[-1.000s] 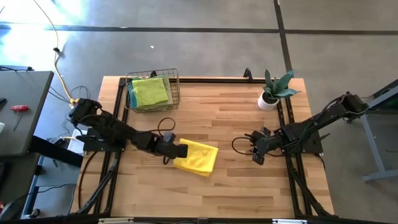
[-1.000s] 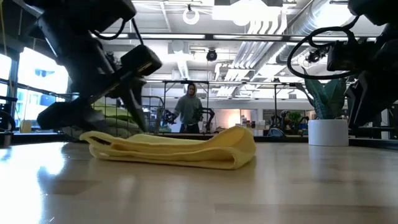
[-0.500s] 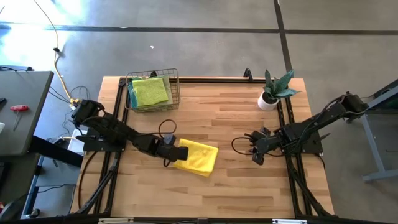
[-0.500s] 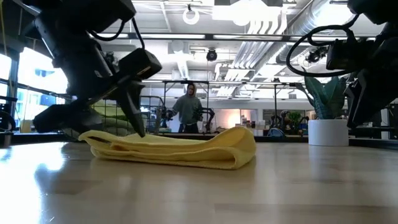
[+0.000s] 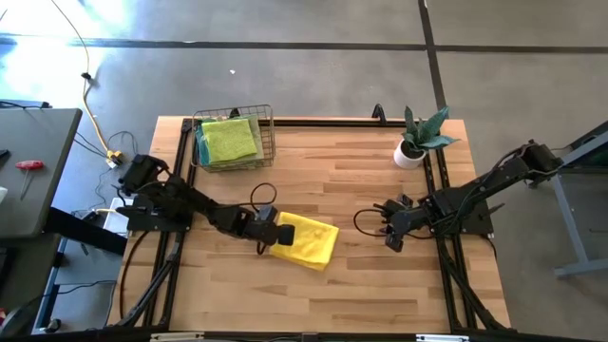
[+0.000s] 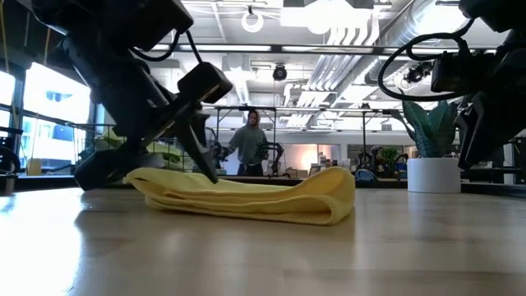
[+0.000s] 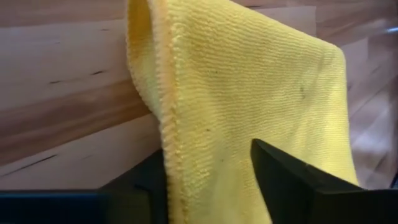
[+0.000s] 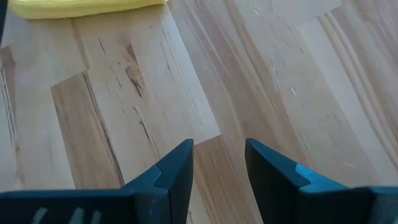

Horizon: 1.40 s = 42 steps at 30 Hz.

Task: Fold microfiber towels
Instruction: Put the folded yellow towel into the wire basket

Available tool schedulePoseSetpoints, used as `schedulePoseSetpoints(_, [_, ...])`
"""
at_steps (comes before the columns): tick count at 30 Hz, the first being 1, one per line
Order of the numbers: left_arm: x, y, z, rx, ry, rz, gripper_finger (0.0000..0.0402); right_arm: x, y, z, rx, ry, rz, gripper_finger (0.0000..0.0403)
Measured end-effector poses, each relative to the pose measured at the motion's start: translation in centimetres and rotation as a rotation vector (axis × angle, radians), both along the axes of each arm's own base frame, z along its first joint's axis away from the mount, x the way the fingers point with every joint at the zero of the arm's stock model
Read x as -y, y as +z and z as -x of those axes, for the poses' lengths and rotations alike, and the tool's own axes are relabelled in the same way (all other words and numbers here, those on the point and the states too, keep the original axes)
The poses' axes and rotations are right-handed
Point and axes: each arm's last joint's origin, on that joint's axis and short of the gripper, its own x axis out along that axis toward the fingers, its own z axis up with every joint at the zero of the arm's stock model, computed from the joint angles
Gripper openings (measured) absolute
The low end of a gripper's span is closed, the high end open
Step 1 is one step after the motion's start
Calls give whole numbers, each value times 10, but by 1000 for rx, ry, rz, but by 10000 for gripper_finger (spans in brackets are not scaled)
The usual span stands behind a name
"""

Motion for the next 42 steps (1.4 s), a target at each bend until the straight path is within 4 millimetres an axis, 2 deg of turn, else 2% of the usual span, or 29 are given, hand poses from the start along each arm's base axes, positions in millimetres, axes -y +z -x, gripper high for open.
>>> schedulePoseSetpoints(8, [-11, -1, -1, -23, -48, -45, 24, 0, 0, 0, 0, 0, 0, 138])
schedulePoseSetpoints(9, [-13, -1, -2, -19, -58, -56, 13, 0, 0, 0, 0, 0, 0, 138])
schedulePoseSetpoints(16, [-34, 8, -12, 86, -125, -97, 6, 0, 0, 0, 0, 0, 0, 138])
schedulePoseSetpoints(28, [-95, 57, -17, 355, -150, -129, 2, 0, 0, 0, 0, 0, 0, 138])
schedulePoseSetpoints(36, [-162, 112, -27, 437, -166, -276, 2, 0, 0, 0, 1, 0, -1, 138])
schedulePoseSetpoints(42, [-217, 155, -18, 297, -150, -399, 1, 0, 0, 0, 0, 0, 0, 138])
